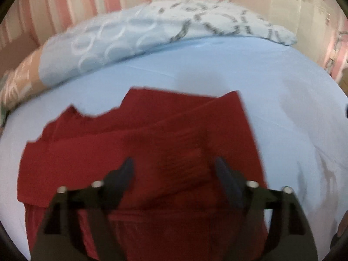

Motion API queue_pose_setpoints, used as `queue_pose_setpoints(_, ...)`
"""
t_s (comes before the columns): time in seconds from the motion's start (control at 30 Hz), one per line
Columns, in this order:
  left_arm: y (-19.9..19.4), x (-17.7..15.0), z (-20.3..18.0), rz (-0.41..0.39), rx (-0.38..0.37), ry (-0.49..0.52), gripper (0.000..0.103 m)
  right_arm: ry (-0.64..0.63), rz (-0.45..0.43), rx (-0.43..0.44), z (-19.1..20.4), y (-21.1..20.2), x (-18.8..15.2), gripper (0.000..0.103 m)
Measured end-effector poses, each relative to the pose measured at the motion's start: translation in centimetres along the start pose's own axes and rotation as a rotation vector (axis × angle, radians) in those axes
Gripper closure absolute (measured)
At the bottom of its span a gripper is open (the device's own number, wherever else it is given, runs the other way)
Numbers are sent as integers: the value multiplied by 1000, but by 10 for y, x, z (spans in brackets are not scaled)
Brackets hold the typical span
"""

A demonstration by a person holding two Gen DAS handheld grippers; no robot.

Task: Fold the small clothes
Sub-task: 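Fold the cuff with the left tool across the sweater body and release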

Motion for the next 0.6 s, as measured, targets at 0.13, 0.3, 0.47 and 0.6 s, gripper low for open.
queue_pose_setpoints(0.13, -16, 13, -4, -71, 32, 59, 20, 5, 15, 1, 0, 4, -4, 36)
queue_pose_setpoints(0.3, -18, 22, 50, -106, 141, -34, 18, -22, 16, 5, 9, 4, -5, 36)
queue_pose_setpoints(0.47, 13, -5, 77, -3, 128, -75, 18, -43, 19, 10, 17, 5, -7, 36)
queue_pose_setpoints(0.6, 32, -26, 63, 46, 99, -31, 14, -69, 27, 9, 22, 7, -9, 36)
Point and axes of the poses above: each gripper's, at about its wrist camera, not at the fingertips, and y roughly the way its jaws point, z to its left, x to its top, the point moved 9 cm from there along y, roughly the way its jaws point, and after that the axes turned 7 degrees about -z, right-handed, at the moved point
